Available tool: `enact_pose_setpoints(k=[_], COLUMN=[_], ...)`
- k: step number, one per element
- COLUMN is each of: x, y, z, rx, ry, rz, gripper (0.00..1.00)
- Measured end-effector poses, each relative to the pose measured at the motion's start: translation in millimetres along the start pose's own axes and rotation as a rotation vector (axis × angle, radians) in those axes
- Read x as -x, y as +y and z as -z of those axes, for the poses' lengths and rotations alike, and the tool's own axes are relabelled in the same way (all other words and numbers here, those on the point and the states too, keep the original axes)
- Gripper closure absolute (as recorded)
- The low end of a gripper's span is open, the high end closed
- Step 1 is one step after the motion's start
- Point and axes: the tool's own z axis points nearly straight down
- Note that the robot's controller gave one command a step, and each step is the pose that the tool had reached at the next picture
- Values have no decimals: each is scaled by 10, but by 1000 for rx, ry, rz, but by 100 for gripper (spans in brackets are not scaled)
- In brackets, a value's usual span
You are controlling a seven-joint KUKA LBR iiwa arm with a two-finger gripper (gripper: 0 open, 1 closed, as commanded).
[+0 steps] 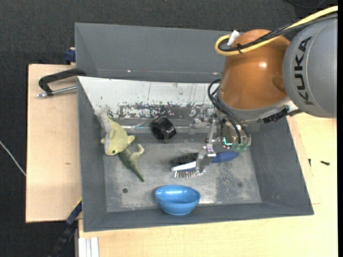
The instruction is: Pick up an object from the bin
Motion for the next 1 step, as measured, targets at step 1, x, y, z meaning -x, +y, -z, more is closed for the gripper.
enact_pose_setpoints(k=[1], x=[-115], y=[-120], z=[-1180], rx=[0], ry=[1], rz=[-99], gripper=[0])
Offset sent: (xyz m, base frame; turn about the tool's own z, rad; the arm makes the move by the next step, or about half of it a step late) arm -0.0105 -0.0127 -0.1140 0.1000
